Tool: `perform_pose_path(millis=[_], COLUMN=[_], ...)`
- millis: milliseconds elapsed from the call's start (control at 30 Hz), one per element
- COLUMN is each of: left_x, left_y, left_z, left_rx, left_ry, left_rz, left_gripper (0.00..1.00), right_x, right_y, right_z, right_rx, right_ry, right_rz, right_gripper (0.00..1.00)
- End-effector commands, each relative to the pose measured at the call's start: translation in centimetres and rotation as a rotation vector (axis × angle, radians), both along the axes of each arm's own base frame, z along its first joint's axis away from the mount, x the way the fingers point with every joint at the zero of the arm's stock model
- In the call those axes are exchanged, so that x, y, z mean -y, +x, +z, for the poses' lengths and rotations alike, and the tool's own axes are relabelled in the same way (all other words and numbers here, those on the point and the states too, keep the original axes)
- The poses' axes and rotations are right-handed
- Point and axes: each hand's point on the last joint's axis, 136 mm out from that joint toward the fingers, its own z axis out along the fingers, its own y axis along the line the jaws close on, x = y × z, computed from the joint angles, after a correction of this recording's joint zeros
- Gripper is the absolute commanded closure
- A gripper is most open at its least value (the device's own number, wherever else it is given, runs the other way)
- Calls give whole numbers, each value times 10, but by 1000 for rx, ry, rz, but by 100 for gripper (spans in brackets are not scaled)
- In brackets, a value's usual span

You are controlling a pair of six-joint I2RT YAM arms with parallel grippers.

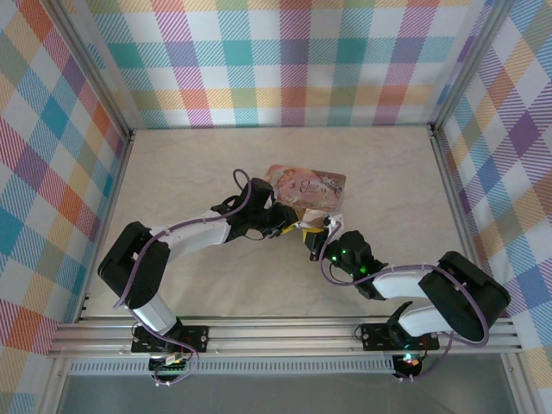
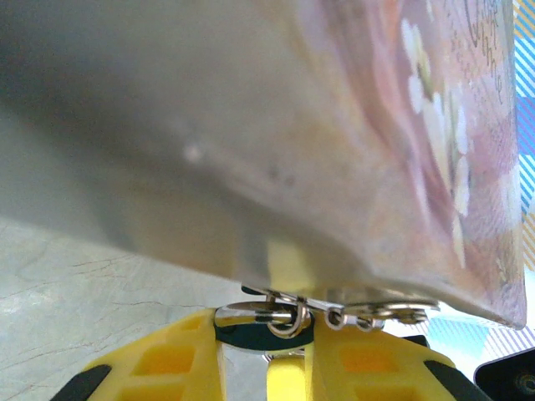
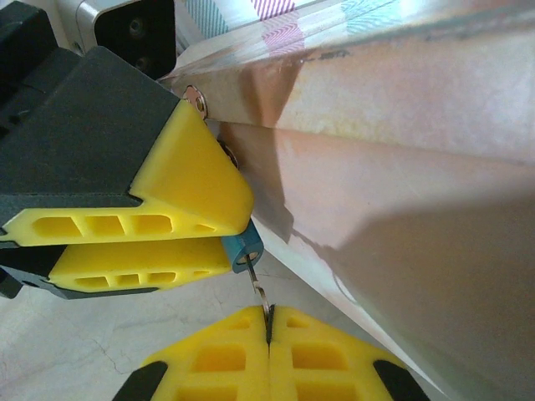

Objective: Unlock a padlock with a key

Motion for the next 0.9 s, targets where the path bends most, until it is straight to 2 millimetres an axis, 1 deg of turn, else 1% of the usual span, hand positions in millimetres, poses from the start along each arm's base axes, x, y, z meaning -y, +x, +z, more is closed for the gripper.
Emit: perform_pose_path(millis=[0,133,400,533,733,867], left_x=[12,12,14,15,15,14], left_y=[-9,-9,-9,-9,-9,-10], left_z=[22,22,23,24,25,25], left_rx=[8,8,7,9,12,14], left_ry=[-76,-77,-79,-81,-82,-78], left_rz=[-46,-48,-49,-55,-54,-58], left_gripper=[75,75,75,75,76,76], right_x=[-7,-7,-8,-10,-18,-18], right_y=[7,10,12,13,15,15], right_z=[18,16,19,17,12,8], right_rx=[52,46,56,49,36,30], right_ry=[37,30,43,39,30,26], right_rz=[3,-9,-10,-10,19,18], right_gripper=[100,100,100,100,100,100])
